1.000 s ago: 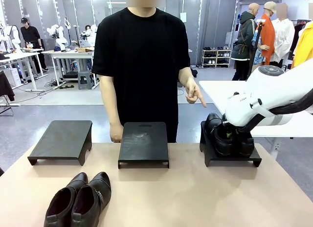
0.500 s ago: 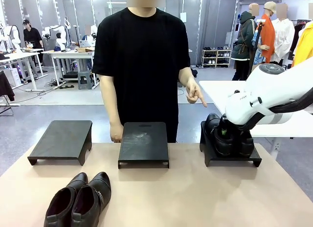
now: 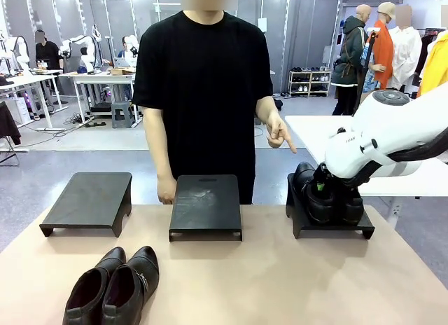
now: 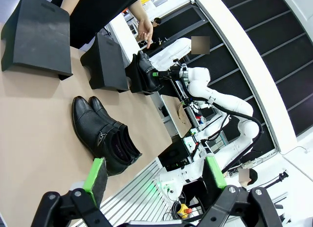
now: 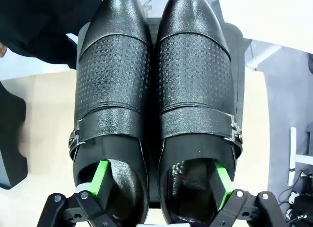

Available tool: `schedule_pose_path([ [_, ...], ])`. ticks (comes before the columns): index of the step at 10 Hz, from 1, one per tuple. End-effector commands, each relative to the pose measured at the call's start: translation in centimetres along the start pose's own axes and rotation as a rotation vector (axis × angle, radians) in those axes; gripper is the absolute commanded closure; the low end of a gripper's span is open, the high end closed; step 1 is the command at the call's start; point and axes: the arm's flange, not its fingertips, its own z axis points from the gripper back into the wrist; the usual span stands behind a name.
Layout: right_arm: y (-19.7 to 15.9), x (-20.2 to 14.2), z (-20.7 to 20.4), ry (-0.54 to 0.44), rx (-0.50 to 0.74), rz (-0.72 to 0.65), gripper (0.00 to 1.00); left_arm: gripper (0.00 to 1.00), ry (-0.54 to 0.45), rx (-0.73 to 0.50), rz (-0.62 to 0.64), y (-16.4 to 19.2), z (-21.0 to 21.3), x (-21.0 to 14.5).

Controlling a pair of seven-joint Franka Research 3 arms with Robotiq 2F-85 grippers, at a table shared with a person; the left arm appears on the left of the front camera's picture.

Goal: Place the shoes on the stand as instructed by the person.
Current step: Pick up one pair of Shoes and place it on the Shoes Stand indicated by the person, then pick up another pair of Shoes and place it on the Shoes Stand indicated by the person.

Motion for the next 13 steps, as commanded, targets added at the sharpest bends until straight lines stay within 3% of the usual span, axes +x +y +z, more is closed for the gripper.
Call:
schedule_pose_path([
  [1, 0.4, -0.1, -0.1, 0.003, 0.012, -0.005, 0.00, 0.00, -0.006, -0.019, -0.018, 0.0, 0.2, 0.0],
  [10, 0.2, -0.1, 0.0, 0.002, 0.002, 0.002, 0.00, 0.00, -0.006, -0.019, -0.018, 0.0, 0.2, 0.0],
  [13, -1.7, -4.0, 8.6, 0.068, 0.203, -0.005, 0.00, 0.00, -0.006, -0.019, -0.018, 0.0, 0.2, 0.0],
])
